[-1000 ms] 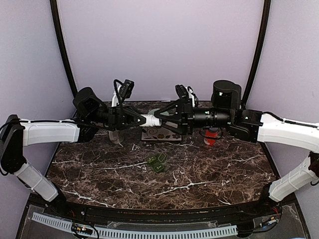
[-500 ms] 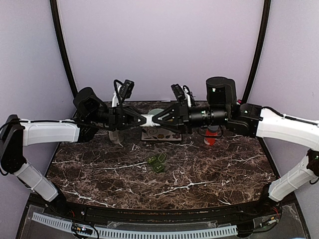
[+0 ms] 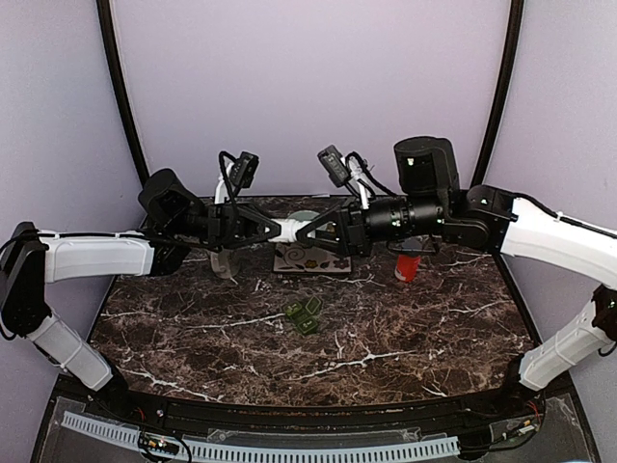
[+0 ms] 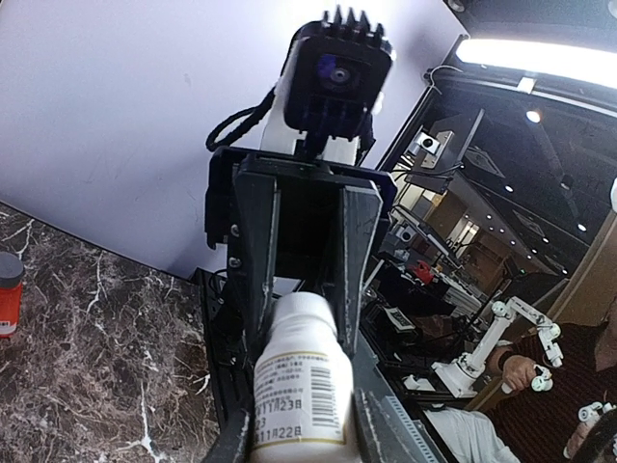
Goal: Sort the pills into containers
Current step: Unscrew the lid of the pill bottle.
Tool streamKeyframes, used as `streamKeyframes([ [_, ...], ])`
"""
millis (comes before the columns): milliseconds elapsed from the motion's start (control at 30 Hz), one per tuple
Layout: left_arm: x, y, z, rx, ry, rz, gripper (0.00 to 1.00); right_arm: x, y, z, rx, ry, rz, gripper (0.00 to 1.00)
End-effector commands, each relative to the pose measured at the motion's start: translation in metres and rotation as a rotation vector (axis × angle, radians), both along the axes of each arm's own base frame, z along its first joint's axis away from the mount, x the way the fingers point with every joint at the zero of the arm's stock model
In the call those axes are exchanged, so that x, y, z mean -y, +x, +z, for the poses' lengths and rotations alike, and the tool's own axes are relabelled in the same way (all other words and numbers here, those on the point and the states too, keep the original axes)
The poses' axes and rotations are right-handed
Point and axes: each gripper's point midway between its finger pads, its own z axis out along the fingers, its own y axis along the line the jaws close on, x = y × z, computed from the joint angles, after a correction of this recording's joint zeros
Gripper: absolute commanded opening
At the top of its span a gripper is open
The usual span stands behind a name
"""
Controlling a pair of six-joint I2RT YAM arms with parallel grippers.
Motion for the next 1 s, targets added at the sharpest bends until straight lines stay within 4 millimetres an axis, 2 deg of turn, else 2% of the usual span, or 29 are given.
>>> streamKeyframes([
  [0, -0.008, -0.008, 0.016, 0.051, -0.036, -0.018, 0.0, 0.007, 0.009, -0.009, 0.258, -0.085, 0.005, 0.08],
  [233, -0.008, -0.008, 0.014, 0.041, -0.032, -0.018, 0.0, 0.011, 0.017, -0.011, 0.33, -0.085, -0.035, 0.08],
  [667, -0.009, -0.008, 0.012, 0.032, -0.04, -0.012, 0.0, 0.017, 0.021, 0.011, 0.374, -0.023, -0.091, 0.08],
  [967, -0.012, -0.008, 0.005, 0.031, -0.039, 0.033, 0.0, 0.021, 0.024, 0.016, 0.379, -0.012, -0.117, 0.08],
])
